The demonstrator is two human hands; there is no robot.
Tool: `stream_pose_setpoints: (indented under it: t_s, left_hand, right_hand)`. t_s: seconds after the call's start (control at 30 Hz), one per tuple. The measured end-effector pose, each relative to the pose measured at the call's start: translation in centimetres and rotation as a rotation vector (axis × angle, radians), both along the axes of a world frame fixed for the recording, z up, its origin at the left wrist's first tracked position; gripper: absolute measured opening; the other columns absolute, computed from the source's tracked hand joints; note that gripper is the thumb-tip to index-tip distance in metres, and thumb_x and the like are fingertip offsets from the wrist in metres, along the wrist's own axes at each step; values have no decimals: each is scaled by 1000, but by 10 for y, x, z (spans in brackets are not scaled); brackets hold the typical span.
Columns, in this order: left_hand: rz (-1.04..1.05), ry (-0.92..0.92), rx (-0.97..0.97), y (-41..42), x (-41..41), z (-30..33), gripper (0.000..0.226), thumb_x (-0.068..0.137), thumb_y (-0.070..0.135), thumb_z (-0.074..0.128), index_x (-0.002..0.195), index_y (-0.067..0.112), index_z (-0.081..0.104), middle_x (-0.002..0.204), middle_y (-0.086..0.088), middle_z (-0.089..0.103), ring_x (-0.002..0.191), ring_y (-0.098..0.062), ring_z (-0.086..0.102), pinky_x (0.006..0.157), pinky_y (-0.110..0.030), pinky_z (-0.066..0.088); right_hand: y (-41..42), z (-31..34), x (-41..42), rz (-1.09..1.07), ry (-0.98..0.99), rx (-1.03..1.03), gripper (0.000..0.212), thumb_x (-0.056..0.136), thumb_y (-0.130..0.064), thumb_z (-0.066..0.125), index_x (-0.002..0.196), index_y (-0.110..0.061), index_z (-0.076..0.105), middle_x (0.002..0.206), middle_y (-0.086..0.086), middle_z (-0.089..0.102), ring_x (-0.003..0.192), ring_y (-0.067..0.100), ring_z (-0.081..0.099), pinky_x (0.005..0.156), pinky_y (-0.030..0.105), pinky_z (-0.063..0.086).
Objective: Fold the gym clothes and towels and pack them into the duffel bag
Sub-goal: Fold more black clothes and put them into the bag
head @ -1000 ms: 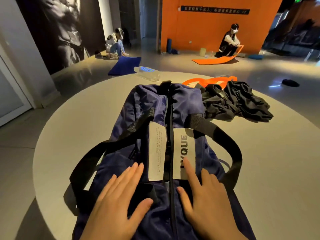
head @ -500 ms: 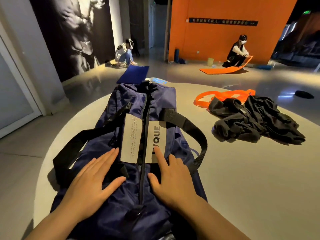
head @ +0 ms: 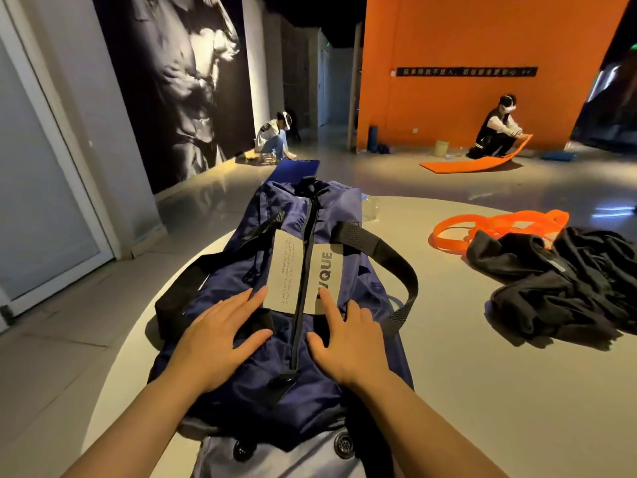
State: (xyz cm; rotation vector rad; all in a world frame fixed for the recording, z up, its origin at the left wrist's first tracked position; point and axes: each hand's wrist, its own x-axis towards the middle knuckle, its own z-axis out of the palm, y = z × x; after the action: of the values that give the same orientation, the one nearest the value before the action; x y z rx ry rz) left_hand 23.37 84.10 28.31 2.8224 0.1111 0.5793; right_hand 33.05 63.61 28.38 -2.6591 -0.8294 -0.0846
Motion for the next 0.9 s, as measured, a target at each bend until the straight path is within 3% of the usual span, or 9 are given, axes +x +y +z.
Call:
stream_pose_setpoints:
  t_s: [0.17, 0.3, 0.37, 0.47, 0.57, 0.67, 0.8, 0.87, 0.9]
  left_hand:
    - [76, 104, 170, -2, 1, 4, 85, 78, 82, -2, 147, 40, 24, 151, 3, 38, 134, -20, 43, 106, -35, 37]
    - [121, -29, 358, -32, -5, 35, 63, 93, 52, 27, 115, 13, 71, 116, -13, 67, 89, -33, 69, 79, -48, 55]
    - [109, -164, 320, -64, -8, 44, 49, 86, 35, 36, 107, 10, 73, 114, -14, 67, 86, -34, 68, 77, -49, 55]
    - [-49, -280, 242, -135, -13, 52, 43, 84, 33, 40, 104, 16, 73, 114, -7, 68, 91, -27, 67, 80, -45, 54]
    - [-253, -237, 207, -211, -9, 40, 38, 85, 43, 40, 107, 31, 69, 113, 7, 68, 100, -12, 66, 91, -42, 51]
    - [-323, -172, 180, -273, 7, 12, 33, 84, 49, 47, 110, 37, 65, 110, 15, 68, 99, -6, 66, 90, -40, 50]
    - [-357, -146, 165, -328, 38, -14, 49, 75, 50, 65, 121, 35, 62, 115, 11, 69, 98, -12, 69, 93, -37, 40]
    - [-345, -133, 171, -345, 60, -15, 49, 75, 49, 66, 122, 33, 62, 120, 7, 67, 103, -15, 67, 93, -37, 39]
    - [-330, -129, 171, -352, 74, -17, 48, 77, 48, 62, 122, 32, 61, 124, 4, 65, 108, -18, 66, 94, -38, 41]
  right_hand:
    - [-25, 12, 5, 117, 273, 147, 73, 92, -56, 45, 148, -46, 0, 159, 9, 12, 144, 33, 14, 115, 48, 21]
    - [-76, 6, -24, 131, 161, 206, 62, 95, -57, 37, 148, -47, 6, 160, -4, 6, 146, 19, 13, 117, 36, 20]
    - [-105, -1, -38, 70, 46, 213, 64, 91, -66, 26, 149, -45, 9, 158, -8, 13, 143, 15, 20, 116, 31, 23]
    - [-138, -3, -49, 21, -52, 203, 64, 90, -68, 17, 147, -38, 25, 147, -8, 36, 130, 16, 40, 107, 28, 36]
    - [-168, -3, -55, -82, -94, 181, 68, 91, -69, 15, 138, -29, 44, 132, -2, 56, 114, 20, 58, 94, 32, 45]
    - [-210, -8, -49, -247, -56, 132, 88, 80, -80, 4, 137, -29, 49, 139, -4, 52, 122, 22, 55, 102, 39, 41]
    - [-277, -8, -32, -438, -125, 41, 43, 88, -54, 44, 107, -26, 71, 108, -1, 71, 93, 23, 70, 79, 40, 55]
    - [-306, -11, -15, -506, -183, 6, 35, 80, -46, 63, 106, -23, 71, 110, 1, 71, 95, 25, 69, 81, 42, 54]
    - [-318, -11, -7, -532, -158, -4, 38, 82, -45, 61, 112, -23, 69, 118, 3, 68, 104, 26, 66, 88, 45, 51]
